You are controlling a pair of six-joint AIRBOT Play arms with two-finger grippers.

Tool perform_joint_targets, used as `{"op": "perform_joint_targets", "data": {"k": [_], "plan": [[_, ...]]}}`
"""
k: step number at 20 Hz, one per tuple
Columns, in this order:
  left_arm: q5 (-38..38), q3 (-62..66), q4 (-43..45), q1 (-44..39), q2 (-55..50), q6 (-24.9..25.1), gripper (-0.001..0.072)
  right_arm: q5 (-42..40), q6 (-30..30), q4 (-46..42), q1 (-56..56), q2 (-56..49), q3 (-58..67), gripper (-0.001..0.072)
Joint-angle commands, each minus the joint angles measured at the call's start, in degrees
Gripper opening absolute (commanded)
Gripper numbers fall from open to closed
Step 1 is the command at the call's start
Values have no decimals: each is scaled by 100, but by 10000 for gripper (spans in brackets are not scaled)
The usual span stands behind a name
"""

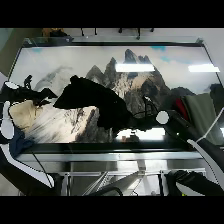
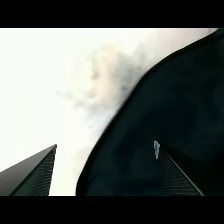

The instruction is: Fold the shirts.

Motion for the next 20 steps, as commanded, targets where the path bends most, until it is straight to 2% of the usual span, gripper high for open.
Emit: {"op": "perform_joint_targets", "data": {"k": [1, 2, 3, 4, 6, 8, 12, 13, 14, 16, 17, 20], "plan": [[-96, 404, -66, -221, -520, 52, 686, -101, 446, -291, -210, -166, -2, 565], [-90, 459, -144, -251, -562, 59, 636, -168, 452, -328, -313, -168, -7, 564], [-59, 474, -227, -293, -560, 155, 472, -317, 463, -328, -407, -197, -15, 564], [-72, 474, -358, -328, -560, 323, 351, -514, 457, -345, -463, -284, -20, 565], [-74, 472, -396, -431, -560, 400, 348, -1025, 365, -409, -494, -621, -20, 565], [-184, 474, -409, -463, -560, 398, 347, -1320, 168, -92, -485, -1045, -17, 565], [-610, 474, -413, -481, -560, 404, 344, -1497, -1377, 1532, -485, -1580, -13, 563], [-697, 474, -415, -481, -560, 409, 165, -1602, -1744, 1899, -485, -1576, -11, 561], [-778, 474, -431, -481, -560, 474, 13, -1659, -2068, 2159, -494, -1556, 20, 517], [-898, 474, -461, -483, -557, 501, 12, -1644, -2599, 2365, -492, -1484, 164, 129], [-946, 474, -474, -483, -551, 496, 12, -1633, -2745, 2413, -494, -1438, 258, 19], [-1104, 474, -1051, -455, -348, 505, 11, -1626, -2994, 2393, -538, -1231, 636, 20]]}}
